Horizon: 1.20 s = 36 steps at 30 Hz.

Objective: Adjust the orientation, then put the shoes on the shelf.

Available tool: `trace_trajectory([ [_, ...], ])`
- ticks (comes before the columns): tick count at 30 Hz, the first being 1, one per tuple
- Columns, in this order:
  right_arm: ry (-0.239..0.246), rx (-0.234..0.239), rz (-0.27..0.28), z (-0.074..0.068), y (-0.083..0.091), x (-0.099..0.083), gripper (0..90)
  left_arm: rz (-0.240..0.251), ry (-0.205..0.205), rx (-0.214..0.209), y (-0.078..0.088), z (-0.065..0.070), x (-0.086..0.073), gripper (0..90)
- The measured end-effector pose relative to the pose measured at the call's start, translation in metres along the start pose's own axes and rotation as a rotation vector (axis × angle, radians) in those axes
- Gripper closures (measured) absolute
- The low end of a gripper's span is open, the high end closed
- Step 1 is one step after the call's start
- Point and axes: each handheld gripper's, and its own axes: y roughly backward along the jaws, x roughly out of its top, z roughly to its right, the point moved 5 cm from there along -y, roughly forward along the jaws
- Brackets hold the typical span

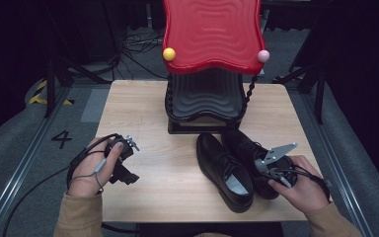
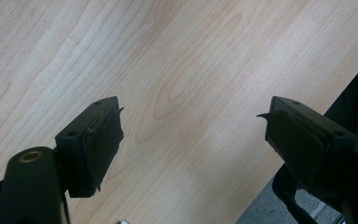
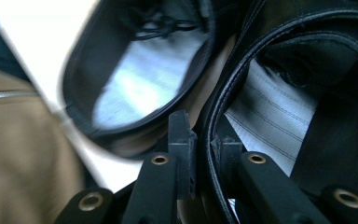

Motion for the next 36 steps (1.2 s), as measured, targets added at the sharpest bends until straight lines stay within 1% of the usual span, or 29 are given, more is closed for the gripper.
trace_trajectory([
  [2,0.019,-0.021,-0.029,0.003,-0.014,0.0,82.3,0.004,0.002,0.002,0.001,0.0,-0.001,19.4],
  [3,0.028,-0.013,-0.031,0.003,-0.019,0.0,82.5,0.002,0.004,0.002,0.001,0.0,-0.002,19.4],
  [4,0.037,-0.017,-0.032,0.003,-0.022,0.0,82.5,0.004,0.006,0.003,0.001,-0.001,-0.002,19.4],
  [5,0.043,-0.029,-0.034,0.003,-0.025,0.0,82.7,0.003,0.008,0.005,0.001,-0.001,-0.003,19.4],
  [6,0.041,-0.03,-0.05,0.003,-0.028,0.0,82.6,0.003,0.008,0.006,0.001,-0.001,-0.003,19.4],
  [7,0.049,-0.036,-0.068,0.003,-0.03,0.0,82.3,0.001,0.009,0.006,0.001,-0.001,-0.003,19.5],
  [9,0.049,-0.035,-0.069,0.001,-0.032,-0.001,82.2,0.002,0.008,0.003,0.001,0.0,-0.003,19.5],
  [12,0.033,-0.018,-0.067,0.002,-0.033,-0.001,81.7,0.002,0.006,0.003,0.0,0.0,-0.003,19.4],
  [13,0.015,-0.009,-0.067,0.004,-0.034,-0.002,79.4,0.001,0.007,0.002,0.001,0.0,-0.003,19.5],
  [14,0.015,-0.009,-0.067,0.004,-0.034,-0.002,79.4,0.001,0.007,0.002,0.001,0.0,-0.003,19.4],
  [17,-0.036,0.007,-0.07,0.007,-0.033,-0.003,73.0,0.004,0.007,0.001,0.001,-0.001,-0.004,19.4],
  [18,-0.054,0.017,-0.069,0.007,-0.031,-0.004,70.3,0.006,0.013,0.003,0.002,-0.002,-0.005,19.4],
  [19,-0.069,0.019,-0.071,0.008,-0.029,-0.005,68.8,0.007,0.009,0.003,0.002,-0.002,-0.005,19.4],
  [21,-0.076,0.023,-0.076,0.008,-0.027,-0.006,68.5,0.009,0.012,0.006,0.002,-0.002,-0.004,19.4],
  [23,-0.087,0.021,-0.07,0.009,-0.021,-0.006,65.9,0.007,0.011,0.004,0.003,-0.002,-0.004,19.4],
  [24,-0.108,0.025,-0.063,0.009,-0.017,-0.007,64.2,0.007,0.009,0.003,0.002,-0.002,-0.003,19.4],
  [25,-0.142,0.027,-0.043,0.01,-0.011,-0.007,60.4,0.008,0.007,0.005,0.002,-0.002,-0.003,19.2],
  [27,-0.21,0.047,0.0,0.011,-0.005,-0.005,56.1,0.005,0.005,0.005,0.002,-0.001,-0.002,19.3],
  [29,-0.302,0.071,0.03,0.011,0.002,-0.003,53.6,0.006,0.007,0.006,0.001,-0.001,-0.002,19.2],
  [30,-0.302,0.071,0.03,0.011,0.002,-0.003,53.6,0.006,0.007,0.006,0.001,-0.001,-0.002,19.2],
  [31,-0.337,0.076,0.039,0.011,0.005,-0.002,53.1,0.005,0.007,0.004,0.001,-0.001,-0.003,19.2],
  [33,-0.396,0.091,0.077,0.012,0.009,0.001,51.5,0.005,0.01,0.008,0.002,-0.001,-0.003,19.1],
  [35,-0.415,0.093,0.094,0.011,0.011,0.005,50.1,0.007,0.009,0.008,0.003,-0.001,-0.003,19.0],
  [36,-0.42,0.093,0.094,0.011,0.011,0.007,49.7,0.012,0.009,0.008,0.003,-0.001,-0.003,18.9],
])
